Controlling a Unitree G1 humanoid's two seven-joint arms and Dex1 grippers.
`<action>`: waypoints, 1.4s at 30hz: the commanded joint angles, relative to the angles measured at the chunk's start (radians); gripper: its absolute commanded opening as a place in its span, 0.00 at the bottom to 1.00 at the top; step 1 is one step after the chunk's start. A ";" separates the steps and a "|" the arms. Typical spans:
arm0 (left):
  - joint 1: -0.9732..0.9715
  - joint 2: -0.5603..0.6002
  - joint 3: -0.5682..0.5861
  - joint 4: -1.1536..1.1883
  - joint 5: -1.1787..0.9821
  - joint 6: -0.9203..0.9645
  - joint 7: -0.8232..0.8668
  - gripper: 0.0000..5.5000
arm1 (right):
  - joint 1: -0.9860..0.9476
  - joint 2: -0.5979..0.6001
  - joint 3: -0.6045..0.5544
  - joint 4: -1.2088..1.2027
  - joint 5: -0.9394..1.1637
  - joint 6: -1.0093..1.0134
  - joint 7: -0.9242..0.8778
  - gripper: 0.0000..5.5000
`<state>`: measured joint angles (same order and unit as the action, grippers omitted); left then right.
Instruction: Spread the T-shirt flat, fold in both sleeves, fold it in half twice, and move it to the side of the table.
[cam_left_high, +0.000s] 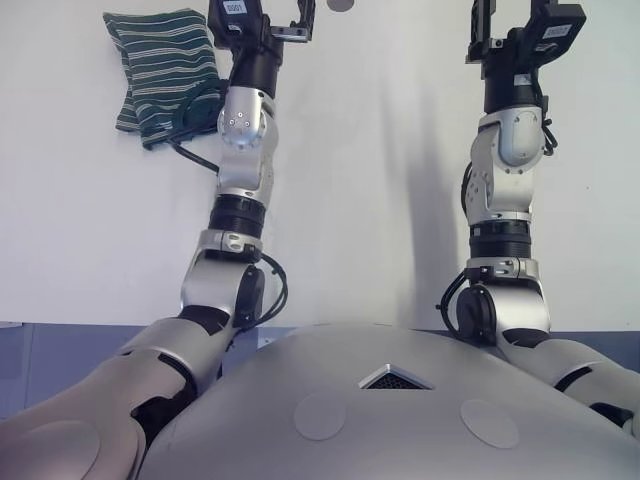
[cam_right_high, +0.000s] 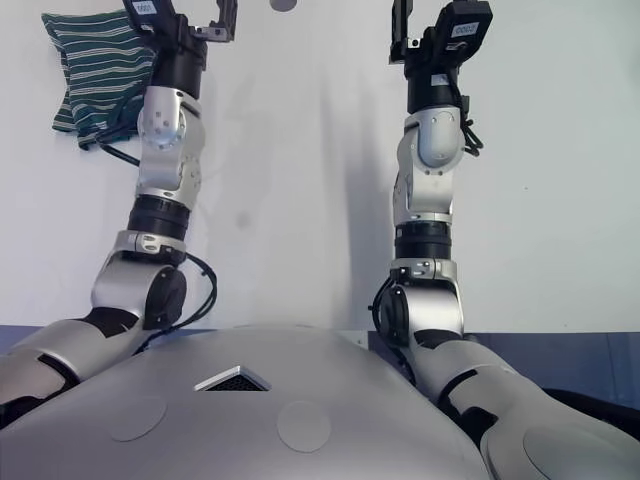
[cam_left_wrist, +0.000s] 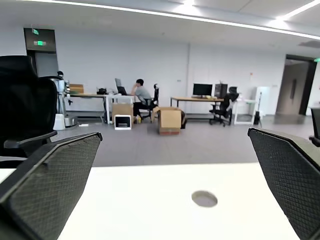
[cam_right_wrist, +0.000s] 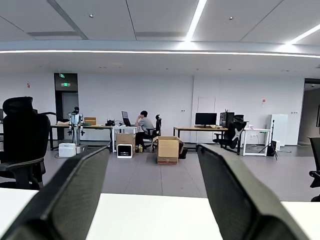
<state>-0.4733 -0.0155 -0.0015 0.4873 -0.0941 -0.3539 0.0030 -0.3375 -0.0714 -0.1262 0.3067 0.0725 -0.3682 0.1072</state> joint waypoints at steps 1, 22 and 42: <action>-0.043 -0.002 -0.009 -0.006 0.052 -0.005 0.016 0.98 | -0.057 -0.011 0.006 0.059 0.003 -0.011 0.011 0.58; 0.028 -0.061 -0.139 0.020 0.096 -0.014 -0.198 0.65 | -0.024 0.108 0.062 0.144 0.038 -0.044 0.007 0.58; -0.039 -0.064 -0.045 0.104 0.108 -0.011 -0.077 0.51 | -0.043 0.079 0.043 0.154 0.040 -0.035 0.000 0.58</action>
<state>-0.4865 -0.0829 -0.0490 0.5804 0.0066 -0.3573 -0.0788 -0.3534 0.0082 -0.0863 0.4545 0.1140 -0.4050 0.1035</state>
